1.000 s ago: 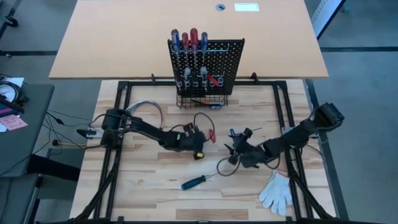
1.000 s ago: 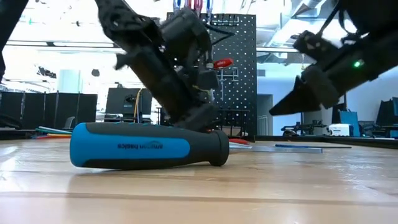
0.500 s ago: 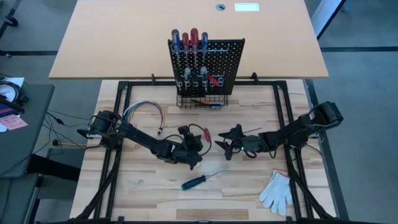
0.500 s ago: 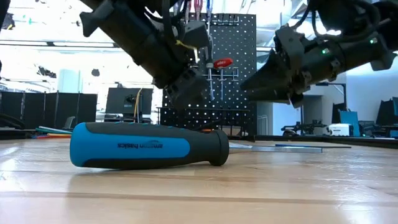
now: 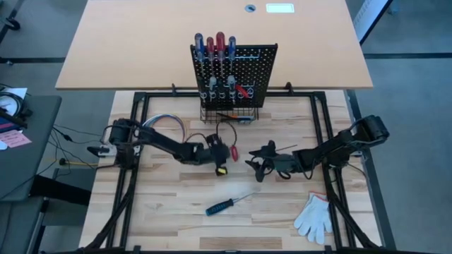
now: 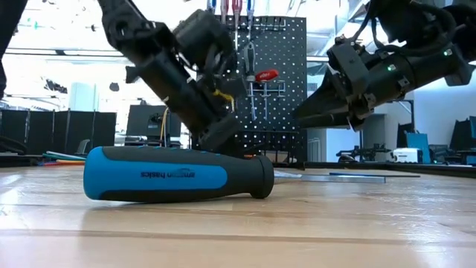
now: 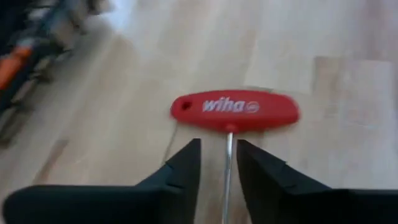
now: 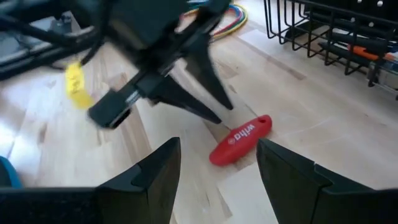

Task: Hang tools onto peg board
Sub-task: Hang the red allen wrench on the pegboard

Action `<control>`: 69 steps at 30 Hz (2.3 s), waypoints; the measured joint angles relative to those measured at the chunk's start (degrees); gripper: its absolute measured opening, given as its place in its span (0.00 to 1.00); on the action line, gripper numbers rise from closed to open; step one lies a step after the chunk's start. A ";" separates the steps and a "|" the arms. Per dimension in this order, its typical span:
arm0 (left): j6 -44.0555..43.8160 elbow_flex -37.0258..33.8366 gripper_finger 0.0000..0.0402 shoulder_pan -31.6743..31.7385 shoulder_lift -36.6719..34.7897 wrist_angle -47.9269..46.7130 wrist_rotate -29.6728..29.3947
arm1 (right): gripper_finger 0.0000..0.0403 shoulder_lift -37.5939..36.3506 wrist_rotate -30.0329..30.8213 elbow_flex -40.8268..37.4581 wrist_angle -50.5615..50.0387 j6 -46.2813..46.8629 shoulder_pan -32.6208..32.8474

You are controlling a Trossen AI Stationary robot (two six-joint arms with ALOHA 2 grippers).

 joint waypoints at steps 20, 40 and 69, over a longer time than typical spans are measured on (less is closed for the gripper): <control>7.79 -1.74 0.02 3.50 3.95 5.96 19.22 | 0.54 0.00 -0.96 0.00 -0.45 -6.14 -0.01; 1.24 -1.69 0.39 0.71 3.68 5.44 2.65 | 0.54 0.00 -1.14 0.00 -1.82 -5.91 0.13; 17.95 -1.88 0.00 -13.41 -1.22 22.76 -34.34 | 0.54 5.81 0.76 0.02 14.83 0.21 -0.74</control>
